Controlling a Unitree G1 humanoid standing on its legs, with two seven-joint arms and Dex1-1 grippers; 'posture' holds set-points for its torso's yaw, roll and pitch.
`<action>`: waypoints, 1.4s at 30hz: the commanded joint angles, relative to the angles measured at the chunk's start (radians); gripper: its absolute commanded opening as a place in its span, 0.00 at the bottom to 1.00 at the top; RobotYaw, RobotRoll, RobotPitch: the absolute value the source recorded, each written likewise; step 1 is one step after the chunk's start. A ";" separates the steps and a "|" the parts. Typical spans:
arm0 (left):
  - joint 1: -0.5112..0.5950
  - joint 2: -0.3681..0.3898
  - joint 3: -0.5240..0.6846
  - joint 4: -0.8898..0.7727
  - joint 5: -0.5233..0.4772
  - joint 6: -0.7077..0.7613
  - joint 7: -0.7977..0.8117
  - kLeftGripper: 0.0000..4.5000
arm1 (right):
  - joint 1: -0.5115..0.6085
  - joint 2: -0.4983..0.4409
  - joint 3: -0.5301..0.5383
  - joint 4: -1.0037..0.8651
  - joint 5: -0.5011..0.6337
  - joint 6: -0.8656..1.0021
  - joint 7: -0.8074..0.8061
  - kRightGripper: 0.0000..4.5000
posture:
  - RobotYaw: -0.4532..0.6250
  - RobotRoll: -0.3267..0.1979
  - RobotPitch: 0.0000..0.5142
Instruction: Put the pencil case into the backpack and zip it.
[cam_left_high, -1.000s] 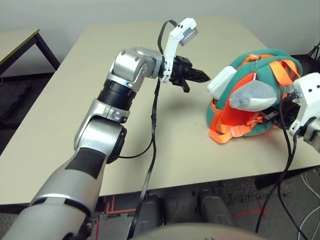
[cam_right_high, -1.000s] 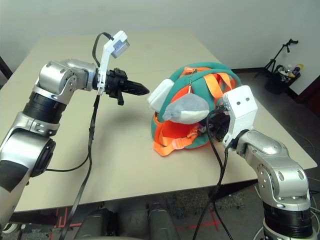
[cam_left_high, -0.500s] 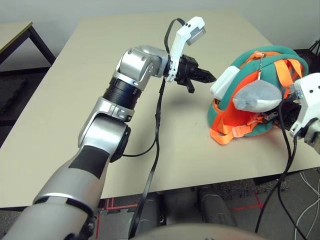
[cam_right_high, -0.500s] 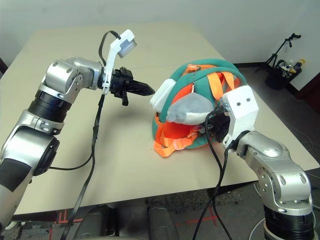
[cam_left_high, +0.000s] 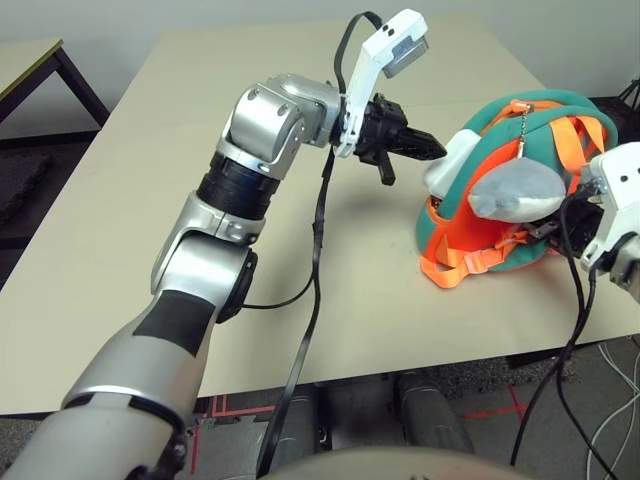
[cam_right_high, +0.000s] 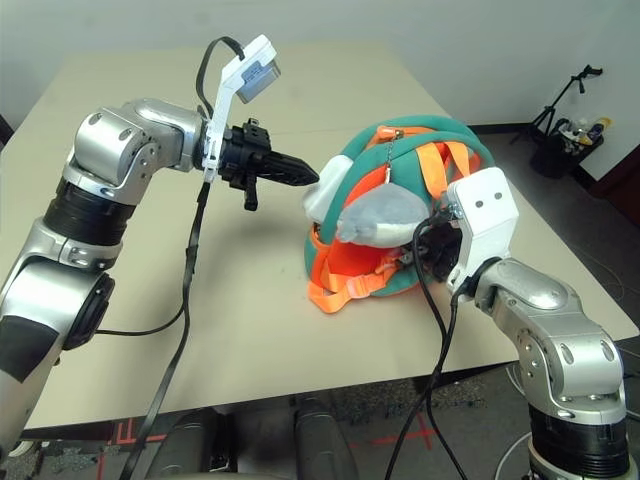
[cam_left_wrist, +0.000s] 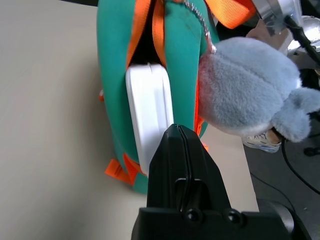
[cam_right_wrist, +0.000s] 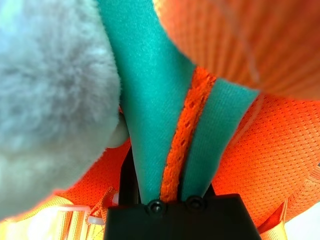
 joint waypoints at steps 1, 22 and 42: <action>0.016 -0.018 -0.029 0.017 0.019 -0.029 0.020 0.00 | -0.010 -0.006 0.018 0.008 0.008 0.012 0.009 0.02 | 0.30 0.62 0.18; -0.012 -0.033 -0.012 0.055 0.035 -0.079 0.043 0.00 | -0.022 0.000 0.033 0.014 0.002 0.008 0.016 0.02 | 0.31 0.62 0.18; -0.022 -0.250 -0.012 0.354 0.131 -0.323 0.150 0.00 | -0.060 -0.027 0.034 -0.022 0.031 0.079 0.025 0.02 | 0.28 0.62 0.20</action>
